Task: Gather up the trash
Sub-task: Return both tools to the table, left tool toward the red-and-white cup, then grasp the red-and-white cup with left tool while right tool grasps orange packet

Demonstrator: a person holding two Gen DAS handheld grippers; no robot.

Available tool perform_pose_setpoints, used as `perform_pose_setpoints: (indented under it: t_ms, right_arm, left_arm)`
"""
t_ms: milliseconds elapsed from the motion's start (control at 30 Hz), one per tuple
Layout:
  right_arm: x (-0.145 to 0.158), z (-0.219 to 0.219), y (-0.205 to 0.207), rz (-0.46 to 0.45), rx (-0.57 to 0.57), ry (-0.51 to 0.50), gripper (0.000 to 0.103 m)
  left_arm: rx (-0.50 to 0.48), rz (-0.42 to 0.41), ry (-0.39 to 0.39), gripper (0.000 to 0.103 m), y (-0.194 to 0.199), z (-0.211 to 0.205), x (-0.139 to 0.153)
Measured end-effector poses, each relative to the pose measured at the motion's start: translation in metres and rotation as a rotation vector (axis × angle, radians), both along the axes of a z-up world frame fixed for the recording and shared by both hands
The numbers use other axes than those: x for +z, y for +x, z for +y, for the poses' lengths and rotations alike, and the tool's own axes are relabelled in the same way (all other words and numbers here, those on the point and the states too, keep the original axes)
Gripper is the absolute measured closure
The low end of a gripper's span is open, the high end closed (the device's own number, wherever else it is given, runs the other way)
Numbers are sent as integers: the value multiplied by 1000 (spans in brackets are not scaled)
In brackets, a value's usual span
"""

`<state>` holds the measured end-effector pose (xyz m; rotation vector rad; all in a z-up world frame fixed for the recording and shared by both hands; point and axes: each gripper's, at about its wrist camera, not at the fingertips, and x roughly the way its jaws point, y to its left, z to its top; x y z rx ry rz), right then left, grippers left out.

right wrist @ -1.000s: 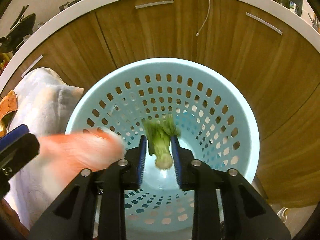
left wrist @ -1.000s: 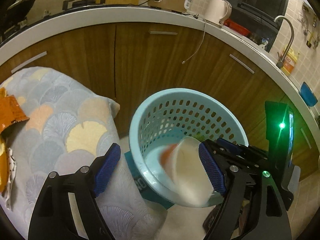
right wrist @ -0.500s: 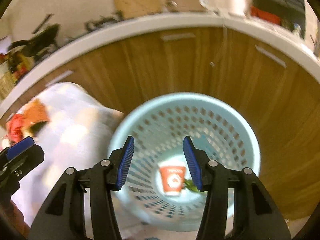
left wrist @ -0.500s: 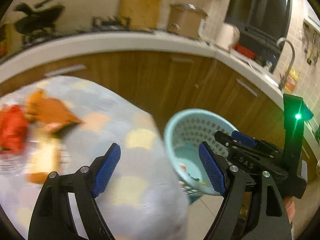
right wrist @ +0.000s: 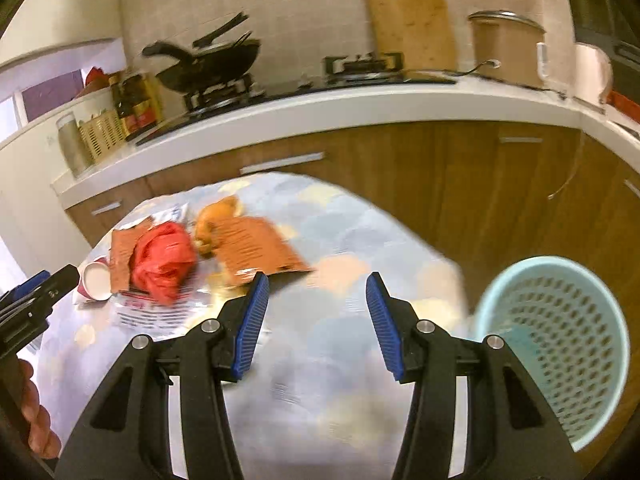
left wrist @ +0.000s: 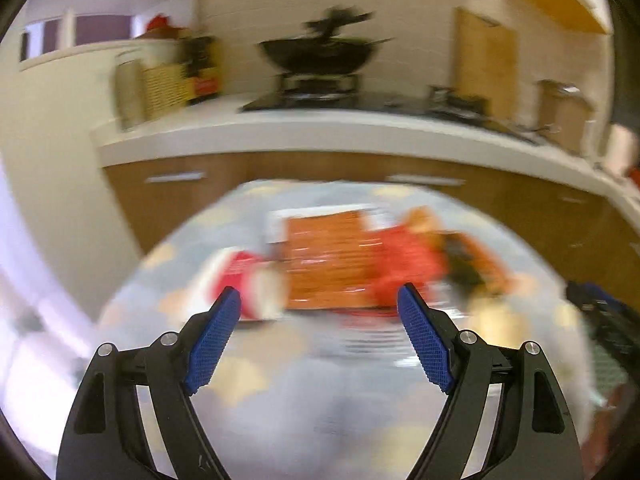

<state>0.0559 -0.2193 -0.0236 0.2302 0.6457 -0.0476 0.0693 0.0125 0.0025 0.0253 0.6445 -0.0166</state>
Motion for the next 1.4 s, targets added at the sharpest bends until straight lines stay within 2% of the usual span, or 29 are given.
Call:
perform_pose_setpoints:
  t_ms: [100,133,267,400,700,800,833,867,900,967,1167,1300,1333,1367,1400]
  right_arm:
    - [-14,18,11,41,7,-12,56]
    - [-15,22,12,46,0,-42,56]
    - [-17,20,14,53,3,-38,56]
    - [-18,14,14,58,7,-9,56]
    - [-17,22,14,50,20,-46,56]
    - [-17,22,14,50,18,-44,56]
    - [-17,22,14,51,18,-45,56]
    - [-17,22,14,52,19,-46,56]
    - [-17,22,14,52,20,-48,56]
    - [-17,23,14,51,21,-54,56]
    - [-15,25,13,44,44,-52,56]
    - [-16,27,14,52,75,-47,56]
    - [-16,29,15,61,87,-48,56]
    - [-17,31,15,66,95,-48,56]
    - [-17,34,14,74,109,-48,56]
  left_arm:
    - [64,66,48,25,25,25,-19]
    - [72,78,59,25,30,30,-22]
    - [78,124,85,25,47,39,-35]
    - [89,148,73,28,44,51,-42]
    - [170,164,42,28,31,117,-44]
    - [139,167,-11,29,28,130,-40]
    - [80,165,-83,29,26,133,-37]
    - [42,162,-129,27,24,134,-34]
    - [19,160,-159,20,23,133,-32]
    - [13,162,-204,14,28,128,-30]
    - [81,205,-153,14,58,106,-46]
    - [132,195,-129,17,67,106,-48]
    - [136,196,-117,21,69,105,-48]
    - [130,202,-117,30,70,104,-49]
    - [130,210,-120,34,70,104,-50]
